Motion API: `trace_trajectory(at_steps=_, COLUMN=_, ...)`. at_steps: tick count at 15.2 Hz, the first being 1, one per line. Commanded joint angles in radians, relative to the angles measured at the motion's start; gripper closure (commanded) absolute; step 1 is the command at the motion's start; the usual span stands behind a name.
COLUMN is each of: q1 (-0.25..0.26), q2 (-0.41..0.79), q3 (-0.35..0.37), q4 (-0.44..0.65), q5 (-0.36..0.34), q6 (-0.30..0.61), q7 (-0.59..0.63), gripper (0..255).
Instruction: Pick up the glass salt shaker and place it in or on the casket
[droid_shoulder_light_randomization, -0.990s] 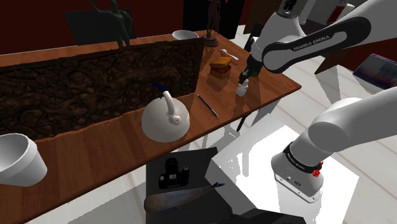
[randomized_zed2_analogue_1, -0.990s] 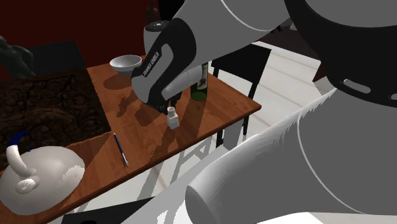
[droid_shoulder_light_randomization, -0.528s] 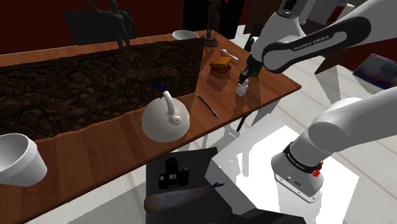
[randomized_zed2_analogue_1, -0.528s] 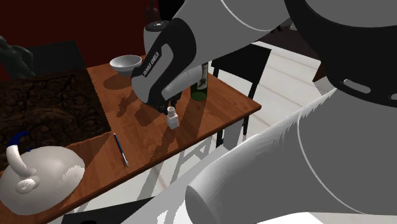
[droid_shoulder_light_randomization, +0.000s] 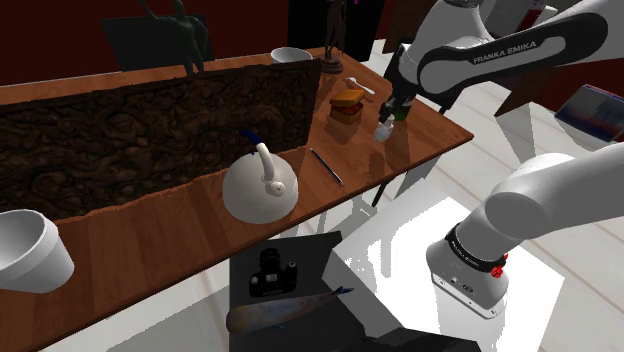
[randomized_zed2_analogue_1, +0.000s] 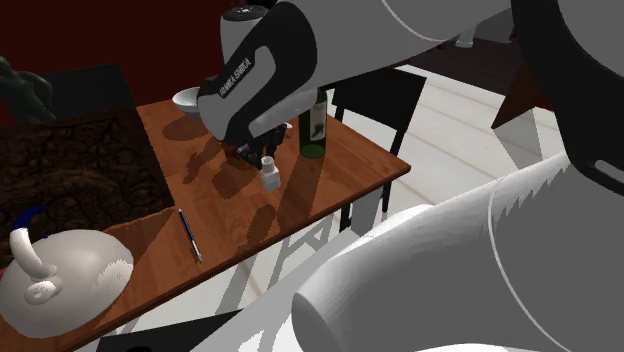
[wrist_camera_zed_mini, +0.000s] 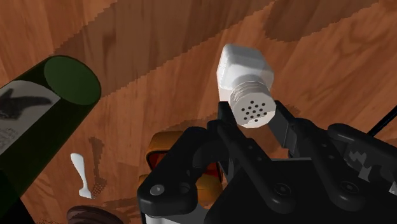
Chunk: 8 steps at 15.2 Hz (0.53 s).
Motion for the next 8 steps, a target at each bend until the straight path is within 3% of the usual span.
trace_trajectory(at_steps=1, q1=0.003, q2=-0.018, q3=0.000, q4=0.016, q5=0.005, q6=-0.035, q7=-0.006, gripper=255)
trace_trajectory(at_steps=8, q1=0.011, q2=-0.066, q3=0.003, q4=0.081, q5=0.021, q6=-0.147, q7=-0.020, gripper=255)
